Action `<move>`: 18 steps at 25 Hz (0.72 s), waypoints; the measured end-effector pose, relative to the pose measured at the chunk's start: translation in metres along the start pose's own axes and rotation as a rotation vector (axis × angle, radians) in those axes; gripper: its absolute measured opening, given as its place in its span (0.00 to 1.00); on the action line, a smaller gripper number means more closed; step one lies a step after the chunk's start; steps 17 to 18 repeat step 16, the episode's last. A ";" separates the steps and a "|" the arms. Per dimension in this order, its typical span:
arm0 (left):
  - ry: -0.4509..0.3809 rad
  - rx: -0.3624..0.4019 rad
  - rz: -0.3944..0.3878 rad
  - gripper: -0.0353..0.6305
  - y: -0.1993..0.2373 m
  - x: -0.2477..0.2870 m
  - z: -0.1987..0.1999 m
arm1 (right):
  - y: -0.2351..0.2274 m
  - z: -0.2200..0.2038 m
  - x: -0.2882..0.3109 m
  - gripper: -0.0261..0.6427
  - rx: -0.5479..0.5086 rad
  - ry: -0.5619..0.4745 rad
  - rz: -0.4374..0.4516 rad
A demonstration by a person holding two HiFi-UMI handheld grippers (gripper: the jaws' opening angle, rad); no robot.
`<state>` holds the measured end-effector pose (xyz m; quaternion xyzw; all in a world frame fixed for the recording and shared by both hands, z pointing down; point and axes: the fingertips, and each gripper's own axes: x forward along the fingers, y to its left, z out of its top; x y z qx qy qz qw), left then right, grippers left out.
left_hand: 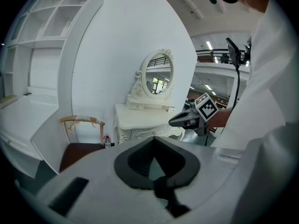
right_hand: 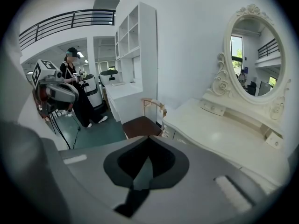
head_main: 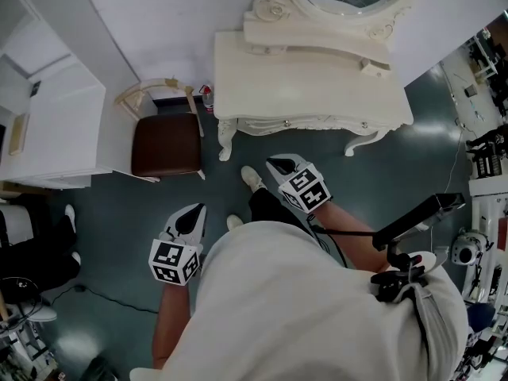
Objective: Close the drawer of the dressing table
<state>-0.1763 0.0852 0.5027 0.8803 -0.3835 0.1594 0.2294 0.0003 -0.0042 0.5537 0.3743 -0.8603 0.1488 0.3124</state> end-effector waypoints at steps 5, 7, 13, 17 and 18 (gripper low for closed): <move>0.005 -0.008 -0.020 0.06 0.001 0.000 -0.006 | 0.006 -0.003 -0.005 0.04 -0.005 0.013 -0.012; 0.008 -0.011 -0.032 0.06 -0.003 0.003 -0.009 | 0.005 -0.007 -0.009 0.04 -0.006 0.019 -0.017; 0.040 0.010 -0.085 0.06 -0.021 0.019 -0.017 | -0.004 -0.028 -0.030 0.04 0.026 0.026 -0.049; 0.062 0.023 -0.090 0.06 -0.030 0.024 -0.019 | -0.007 -0.041 -0.043 0.04 0.044 0.028 -0.051; 0.062 0.023 -0.090 0.06 -0.030 0.024 -0.019 | -0.007 -0.041 -0.043 0.04 0.044 0.028 -0.051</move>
